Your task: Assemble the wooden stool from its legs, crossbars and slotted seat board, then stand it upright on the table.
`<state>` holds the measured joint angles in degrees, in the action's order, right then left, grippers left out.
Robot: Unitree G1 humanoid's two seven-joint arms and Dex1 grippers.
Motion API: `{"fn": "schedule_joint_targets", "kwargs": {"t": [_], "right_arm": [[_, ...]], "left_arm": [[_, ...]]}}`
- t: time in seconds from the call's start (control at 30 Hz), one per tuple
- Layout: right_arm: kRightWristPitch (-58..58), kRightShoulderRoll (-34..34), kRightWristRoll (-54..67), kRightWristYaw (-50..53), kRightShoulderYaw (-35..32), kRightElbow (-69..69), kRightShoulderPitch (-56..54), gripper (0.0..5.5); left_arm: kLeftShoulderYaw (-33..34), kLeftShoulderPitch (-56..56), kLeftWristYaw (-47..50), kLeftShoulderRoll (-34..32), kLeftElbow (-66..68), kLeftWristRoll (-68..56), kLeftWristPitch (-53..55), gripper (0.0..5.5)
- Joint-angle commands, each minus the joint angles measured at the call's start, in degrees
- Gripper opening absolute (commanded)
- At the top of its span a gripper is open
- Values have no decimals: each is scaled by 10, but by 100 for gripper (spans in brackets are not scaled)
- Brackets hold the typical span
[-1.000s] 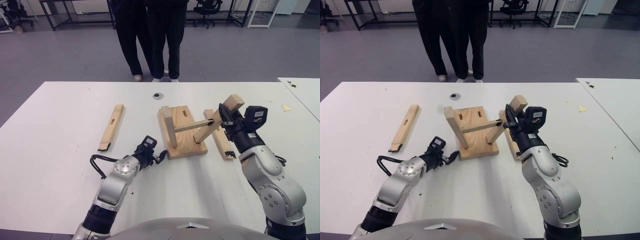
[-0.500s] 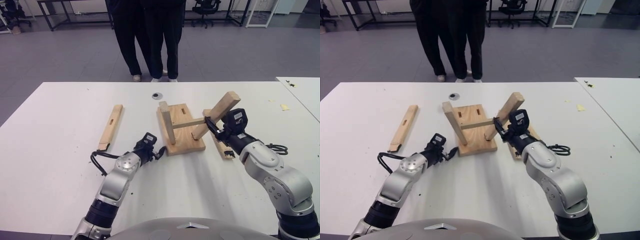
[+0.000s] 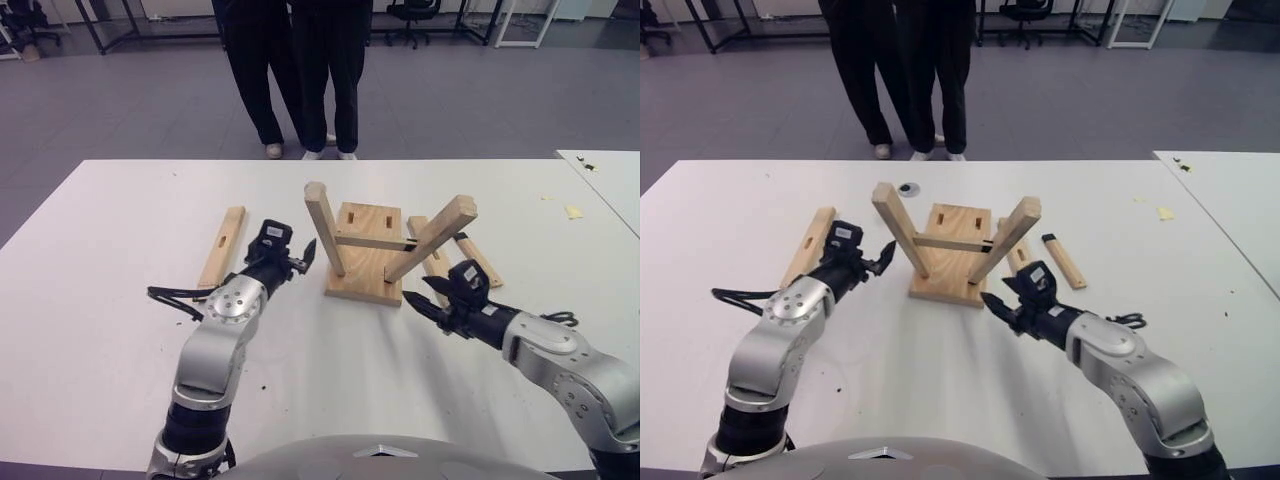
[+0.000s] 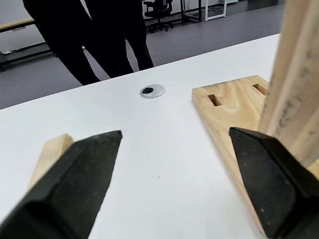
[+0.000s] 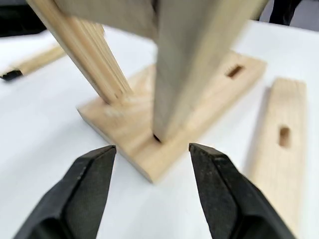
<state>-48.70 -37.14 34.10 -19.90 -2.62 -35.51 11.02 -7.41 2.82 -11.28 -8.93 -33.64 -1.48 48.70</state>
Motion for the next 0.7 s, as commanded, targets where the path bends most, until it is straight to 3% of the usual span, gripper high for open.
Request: {"fn": "schedule_joint_targets", "kwargs": {"t": [0.03,0.17,0.3,0.43,0.53,0.7], "right_arm": [[23,-12,-44,14,-43,19,14,273],[59,141,-4,150,-117,-41,-66,273],[0,225,24,263,-84,-137,-112,273],[-116,187,-25,323,-35,-161,-161,273],[-179,129,-58,301,16,-153,-206,273],[-210,78,-88,247,77,-150,-283,273]], "left_arm": [[11,-15,-6,-20,-14,-4,16,397],[76,87,43,39,8,-27,5,397],[98,171,67,105,26,-72,25,397],[29,189,76,146,-2,-87,64,397],[-42,184,84,150,-3,-71,69,397],[-95,183,79,129,-8,-45,71,397]]}}
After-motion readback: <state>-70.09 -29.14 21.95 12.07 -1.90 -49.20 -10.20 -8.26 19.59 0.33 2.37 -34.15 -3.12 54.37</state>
